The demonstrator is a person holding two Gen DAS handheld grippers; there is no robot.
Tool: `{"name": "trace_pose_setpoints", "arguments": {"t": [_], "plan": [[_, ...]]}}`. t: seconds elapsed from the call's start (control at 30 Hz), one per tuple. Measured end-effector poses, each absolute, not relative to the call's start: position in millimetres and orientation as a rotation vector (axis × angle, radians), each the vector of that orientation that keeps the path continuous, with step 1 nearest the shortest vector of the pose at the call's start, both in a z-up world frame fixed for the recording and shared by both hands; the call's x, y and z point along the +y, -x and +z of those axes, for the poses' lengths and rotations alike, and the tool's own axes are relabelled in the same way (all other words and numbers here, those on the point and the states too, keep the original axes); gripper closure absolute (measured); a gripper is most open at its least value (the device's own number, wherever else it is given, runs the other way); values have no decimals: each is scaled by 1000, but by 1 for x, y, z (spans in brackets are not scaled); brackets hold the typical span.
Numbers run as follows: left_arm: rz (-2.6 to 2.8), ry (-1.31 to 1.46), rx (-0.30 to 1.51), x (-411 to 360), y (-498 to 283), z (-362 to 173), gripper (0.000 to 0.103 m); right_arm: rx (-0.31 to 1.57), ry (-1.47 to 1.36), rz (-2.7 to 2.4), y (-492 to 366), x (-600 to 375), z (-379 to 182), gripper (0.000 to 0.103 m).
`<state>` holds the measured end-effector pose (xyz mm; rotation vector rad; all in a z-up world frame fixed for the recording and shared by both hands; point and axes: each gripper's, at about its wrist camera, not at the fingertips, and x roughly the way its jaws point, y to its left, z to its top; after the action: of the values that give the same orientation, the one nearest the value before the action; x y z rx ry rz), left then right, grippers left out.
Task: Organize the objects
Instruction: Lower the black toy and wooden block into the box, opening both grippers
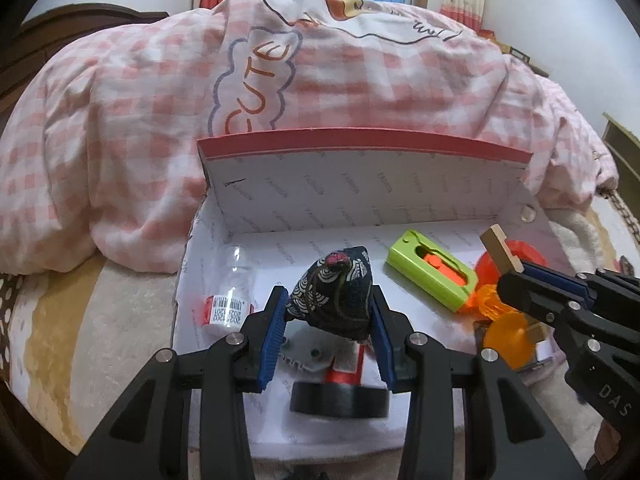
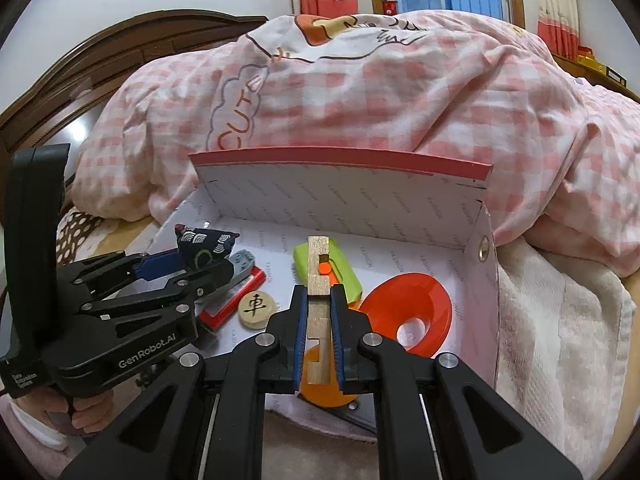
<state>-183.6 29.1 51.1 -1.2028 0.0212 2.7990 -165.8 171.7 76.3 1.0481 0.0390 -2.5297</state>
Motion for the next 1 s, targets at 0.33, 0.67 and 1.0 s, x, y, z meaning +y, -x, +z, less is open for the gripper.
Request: {"name": "trace_pose_setpoints", "arguments": {"t": [0.33, 0.67, 1.0], "plan": [[2805, 1249, -27, 30, 190, 43, 41, 77, -1015, -2560, 165, 170, 70, 66], [2800, 1246, -23, 30, 180, 47, 41, 42, -1013, -2557, 157, 173, 72, 65], [2807, 1208, -50, 23, 142, 64, 41, 60, -946, -2566, 125, 178, 89, 65]]}}
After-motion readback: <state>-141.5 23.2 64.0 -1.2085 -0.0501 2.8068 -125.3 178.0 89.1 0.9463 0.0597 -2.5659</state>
